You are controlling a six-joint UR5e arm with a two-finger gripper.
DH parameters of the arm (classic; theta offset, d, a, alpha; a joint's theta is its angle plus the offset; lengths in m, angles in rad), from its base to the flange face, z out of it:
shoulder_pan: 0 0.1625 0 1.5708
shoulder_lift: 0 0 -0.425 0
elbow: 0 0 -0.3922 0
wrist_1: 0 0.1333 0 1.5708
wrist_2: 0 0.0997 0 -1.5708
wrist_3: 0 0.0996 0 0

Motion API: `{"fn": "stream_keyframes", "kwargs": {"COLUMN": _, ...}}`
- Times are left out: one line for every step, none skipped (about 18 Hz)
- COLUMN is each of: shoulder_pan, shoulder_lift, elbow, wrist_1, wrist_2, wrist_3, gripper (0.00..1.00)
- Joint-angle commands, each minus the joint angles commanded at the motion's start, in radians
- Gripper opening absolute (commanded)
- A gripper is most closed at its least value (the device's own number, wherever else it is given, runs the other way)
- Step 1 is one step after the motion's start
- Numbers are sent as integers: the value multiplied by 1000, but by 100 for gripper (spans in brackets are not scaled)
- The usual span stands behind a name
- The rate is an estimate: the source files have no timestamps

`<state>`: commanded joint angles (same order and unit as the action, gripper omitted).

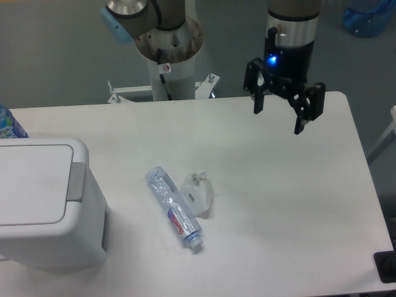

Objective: Open the trash can
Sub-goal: 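Move the open gripper toward the white trash can's lid edge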

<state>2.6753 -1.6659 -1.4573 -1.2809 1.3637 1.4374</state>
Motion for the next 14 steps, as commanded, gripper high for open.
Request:
{"fn": "stream_keyframes", "kwargs": {"shoulder_pan": -6, "shoulder_lift": 0, "elbow": 0, "wrist_1": 0, "wrist_2": -2, "wrist_3": -5, "gripper": 100}}
{"fn": "stream_keyframes", "kwargs": {"shoulder_pan": -17, "shoulder_lift": 2, "elbow": 0, "wrist_1": 0, "wrist_2": -2, "wrist_3": -27, "gripper": 100}}
{"fn": "stream_keyframes", "kwargs": {"shoulder_pan": -29, "shoulder_lift": 2, "elbow": 0, "wrist_1": 2, "wrist_2": -2, "wrist_3": -66, "gripper": 100}}
{"fn": "stream_keyframes", "kwargs": {"shoulder_pan": -47, "shoulder_lift": 2, "elbow": 2, "wrist_1": 2, "wrist_2": -3, "wrist_3": -112, "gripper": 100}}
{"fn": "stream_keyframes", "kwargs": {"shoulder_pan": -63, "shoulder_lift": 2, "elbow": 2, "wrist_1": 3, "wrist_2": -14, "wrist_3": -161, "gripper": 100}}
{"fn": "stream_keyframes", "kwargs": {"shoulder_pan": -77, "shoulder_lift": 2, "elbow": 2, "wrist_1": 12, "wrist_2": -32, "wrist_3": -208, "gripper": 100}}
{"fn": "stream_keyframes", "kwargs": {"shoulder_pan": -86, "shoulder_lift": 2, "elbow": 0, "wrist_1": 26, "wrist_2": -52, "wrist_3": -256, "gripper": 100}}
{"fn": "stream_keyframes", "kwargs": {"shoulder_pan": -98, "shoulder_lift": 2, "elbow": -2, "wrist_1": 37, "wrist_2": -69, "wrist_3": -308, "gripper": 100}}
{"fn": "stream_keyframes", "kwargs": {"shoulder_pan": -116, "shoulder_lift": 0, "elbow": -2, "wrist_1": 43, "wrist_2": -83, "wrist_3": -365, "gripper": 100}}
{"fn": "stream_keyframes", "kwargs": {"shoulder_pan": -133, "shoulder_lift": -2, "elbow": -2, "wrist_1": 51, "wrist_2": -97, "wrist_3": -427, "gripper": 100}}
{"fn": "stream_keyframes", "kwargs": {"shoulder_pan": -155, "shoulder_lift": -3, "elbow": -3, "wrist_1": 61, "wrist_2": -113, "wrist_3": -495, "gripper": 100}}
{"fn": "stream_keyframes", "kwargs": {"shoulder_pan": -178, "shoulder_lift": -3, "elbow": -6, "wrist_1": 72, "wrist_2": -130, "wrist_3": -558, "gripper": 100}}
{"fn": "stream_keyframes", "kwargs": {"shoulder_pan": -201, "shoulder_lift": -5, "elbow": -12, "wrist_1": 81, "wrist_2": -143, "wrist_3": -612, "gripper": 100}}
{"fn": "stream_keyframes", "kwargs": {"shoulder_pan": -222, "shoulder_lift": -5, "elbow": -26, "wrist_1": 95, "wrist_2": -153, "wrist_3": -662, "gripper": 100}}
